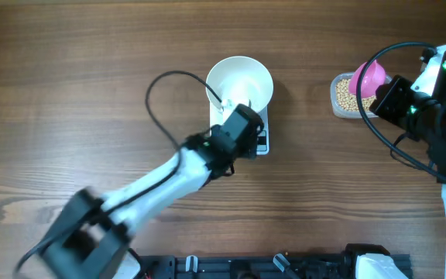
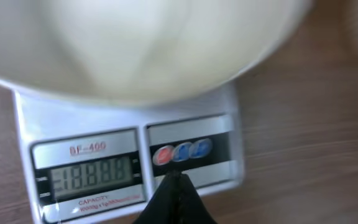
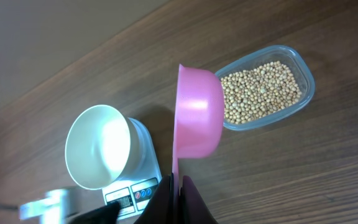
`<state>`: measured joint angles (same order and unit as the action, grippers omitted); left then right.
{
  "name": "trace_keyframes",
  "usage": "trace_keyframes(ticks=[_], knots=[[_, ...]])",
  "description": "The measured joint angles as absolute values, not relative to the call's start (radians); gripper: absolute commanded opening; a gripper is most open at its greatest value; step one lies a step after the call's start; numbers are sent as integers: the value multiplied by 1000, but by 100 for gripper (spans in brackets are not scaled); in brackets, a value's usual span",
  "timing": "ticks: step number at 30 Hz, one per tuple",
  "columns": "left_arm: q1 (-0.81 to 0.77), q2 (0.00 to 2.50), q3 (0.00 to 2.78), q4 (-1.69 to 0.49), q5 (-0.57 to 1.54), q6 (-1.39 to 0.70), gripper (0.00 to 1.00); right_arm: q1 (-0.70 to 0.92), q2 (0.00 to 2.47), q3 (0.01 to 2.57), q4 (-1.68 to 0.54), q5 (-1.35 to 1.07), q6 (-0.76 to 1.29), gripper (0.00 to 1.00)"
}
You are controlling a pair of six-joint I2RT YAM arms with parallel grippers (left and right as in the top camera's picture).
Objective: Scoop item into bowl and weigh 150g on scale
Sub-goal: 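Withdraw the left gripper back from the scale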
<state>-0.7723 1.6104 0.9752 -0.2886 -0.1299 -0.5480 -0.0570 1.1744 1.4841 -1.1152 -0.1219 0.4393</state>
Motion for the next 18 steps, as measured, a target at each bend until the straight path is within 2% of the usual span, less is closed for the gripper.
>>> trace_keyframes(ticks=[3, 9, 12, 15, 16, 18], knots=[[-772, 1467, 975, -319, -130, -548, 4, -57, 1174, 1484, -1117, -122, 439, 4], [-755, 1254, 975, -418, -163, -552, 22, -57, 1174, 1484, -1140, -122, 435, 4], [-708, 1179, 975, -480, -219, -550, 46, -57, 1174, 1484, -1161, -121, 405, 4], [-635, 1125, 975, -561, -265, -558, 49, -57, 1174, 1484, -1171, -122, 374, 4], [-605, 1113, 975, -586, -274, -558, 53, -57, 1174, 1484, -1172, -121, 360, 4], [-560, 1104, 975, -625, -290, -555, 84, -57, 1174, 1484, -1168, -121, 339, 4]])
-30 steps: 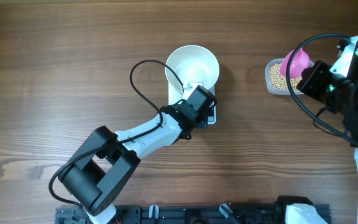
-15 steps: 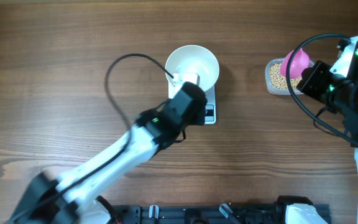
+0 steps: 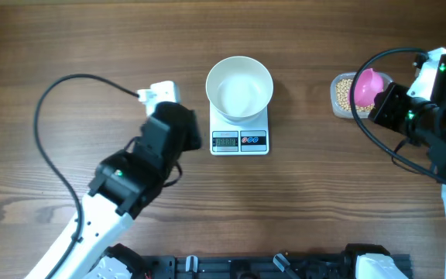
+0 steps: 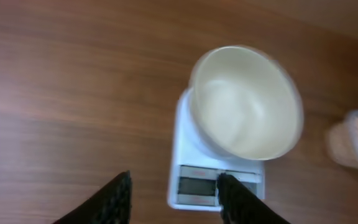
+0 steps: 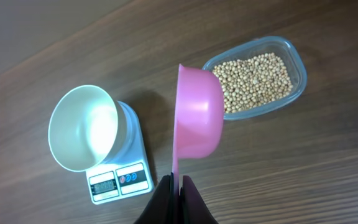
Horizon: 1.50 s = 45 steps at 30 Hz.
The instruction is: Scoop item into bowl and weigh 150g on scale
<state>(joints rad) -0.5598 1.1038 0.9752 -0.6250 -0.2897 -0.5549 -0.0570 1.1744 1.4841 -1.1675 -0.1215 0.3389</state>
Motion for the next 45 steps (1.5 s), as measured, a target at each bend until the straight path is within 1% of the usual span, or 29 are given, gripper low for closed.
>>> trace_keyframes(ticks=[1, 6, 9, 11, 16, 32, 45], knots=[[-542, 1103, 975, -647, -292, -555, 100, -57, 1174, 1484, -1163, -122, 333, 4], [-443, 1103, 975, -693, -306, -559, 100, -57, 1174, 1484, -1120, -122, 282, 4], [-408, 1103, 975, -713, -310, -559, 100, -57, 1174, 1484, -1102, -122, 215, 4], [-395, 1103, 975, -738, -310, -559, 100, -57, 1174, 1484, -1093, -121, 162, 4], [-390, 1103, 975, -779, -310, -559, 100, -57, 1175, 1484, -1083, -122, 110, 4], [-390, 1103, 975, -778, -310, -559, 100, -57, 1203, 1484, -1113, -121, 99, 4], [-390, 1103, 975, -779, -310, -559, 100, -57, 1301, 1484, -1013, -121, 112, 4]])
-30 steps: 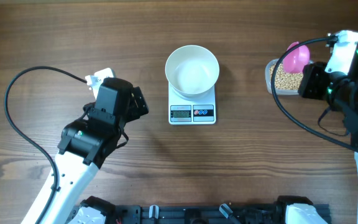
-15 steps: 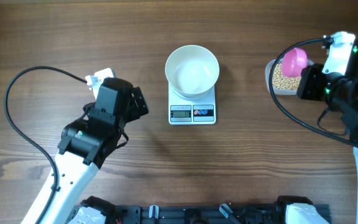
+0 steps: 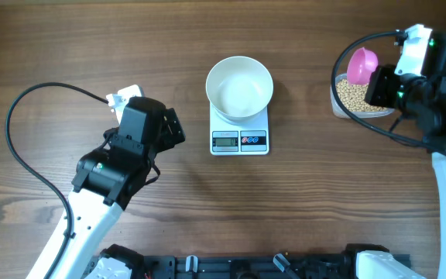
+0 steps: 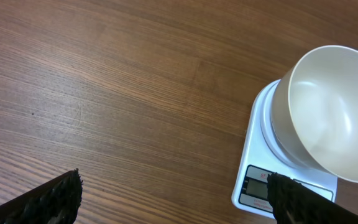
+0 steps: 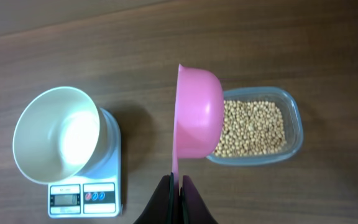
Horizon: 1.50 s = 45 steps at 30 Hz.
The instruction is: Scoop item into bowl and weigh 150g on scale
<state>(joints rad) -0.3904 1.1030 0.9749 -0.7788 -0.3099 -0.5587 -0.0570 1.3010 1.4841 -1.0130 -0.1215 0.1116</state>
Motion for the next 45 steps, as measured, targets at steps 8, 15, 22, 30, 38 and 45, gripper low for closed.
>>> trace_keyframes(ticks=[8, 15, 22, 30, 38, 45], knots=[[-390, 1103, 975, -779, -310, -559, 100, -57, 1315, 1484, -999, -121, 130, 4], [-390, 1103, 975, -779, -310, -559, 100, -57, 1319, 1484, -998, -118, 130, 4], [-390, 1103, 975, -779, -310, -559, 100, -57, 1319, 1484, -997, -118, 137, 4], [-390, 1103, 975, -779, -310, -559, 100, -57, 1319, 1484, -1010, -118, 152, 4], [-390, 1103, 975, -779, -310, -559, 100, -57, 1319, 1484, -1010, -87, 153, 4], [-390, 1103, 975, -778, -311, -559, 100, -57, 1319, 1484, -1009, 44, 153, 4]])
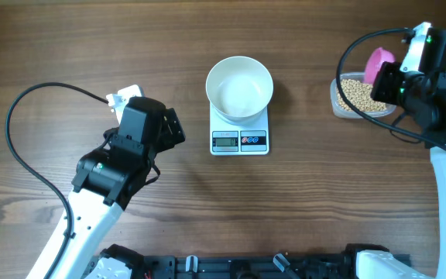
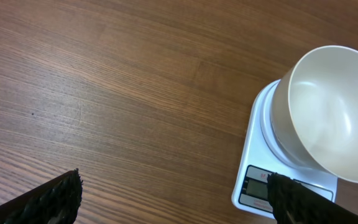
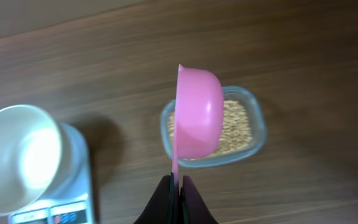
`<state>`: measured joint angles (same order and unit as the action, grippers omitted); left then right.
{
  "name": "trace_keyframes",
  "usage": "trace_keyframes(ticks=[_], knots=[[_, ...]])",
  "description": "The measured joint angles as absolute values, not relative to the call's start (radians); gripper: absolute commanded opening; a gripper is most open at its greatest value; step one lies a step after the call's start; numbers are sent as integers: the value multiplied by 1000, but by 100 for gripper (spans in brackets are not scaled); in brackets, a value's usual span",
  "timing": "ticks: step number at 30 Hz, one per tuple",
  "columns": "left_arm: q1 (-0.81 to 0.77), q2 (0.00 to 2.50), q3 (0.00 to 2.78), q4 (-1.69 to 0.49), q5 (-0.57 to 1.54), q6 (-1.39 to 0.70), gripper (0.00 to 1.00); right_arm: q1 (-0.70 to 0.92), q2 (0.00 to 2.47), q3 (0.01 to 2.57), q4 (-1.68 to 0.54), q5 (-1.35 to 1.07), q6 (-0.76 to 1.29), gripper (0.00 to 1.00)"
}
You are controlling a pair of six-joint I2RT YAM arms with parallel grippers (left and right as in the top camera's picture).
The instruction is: Scoop item into bowl and weigh 150g on scale
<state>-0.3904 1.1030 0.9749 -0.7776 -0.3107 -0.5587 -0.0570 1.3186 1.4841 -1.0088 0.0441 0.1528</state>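
Note:
An empty white bowl point(image 1: 239, 85) stands on the white digital scale point(image 1: 240, 140) at the table's middle. To the right, a clear tub of yellow beans point(image 1: 352, 96) rests on the wood. My right gripper point(image 3: 176, 183) is shut on the handle of a pink scoop point(image 3: 197, 112), held on edge above the tub point(image 3: 241, 124). The scoop point(image 1: 379, 62) shows pink over the tub's far end. My left gripper point(image 2: 173, 199) is open over bare wood left of the scale point(image 2: 260, 186), its fingers point(image 2: 55, 199) wide apart with nothing between them.
The left arm's black cable point(image 1: 37, 116) loops over the left part of the table. The right arm's cable point(image 1: 362, 46) arcs above the tub. A black rail point(image 1: 246, 267) runs along the near edge.
My right gripper has shifted right with the pink scoop, which now hangs directly over the bean tub. The left arm and the bowl on the scale have not moved.
At first my left gripper was shut at the scale's buttons while the right held the scoop near the tub. Then the left arm had drawn back leftward with its jaws open, and it stayed there. The right gripper carried the scoop to the tub's far side, now above it.

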Motion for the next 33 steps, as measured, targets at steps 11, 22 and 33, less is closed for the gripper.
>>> trace_keyframes(ticks=[11, 22, 33], knots=[[-390, 1103, 975, -767, -296, -559, 100, -57, 1319, 1484, -1009, 91, 133, 4], [-390, 1103, 975, -852, 217, -321, 100, -57, 1319, 1484, -1020, 68, 118, 4], [-392, 1103, 975, -976, 183, -218, 100, -57, 1319, 1484, -1036, 67, 118, 4]])
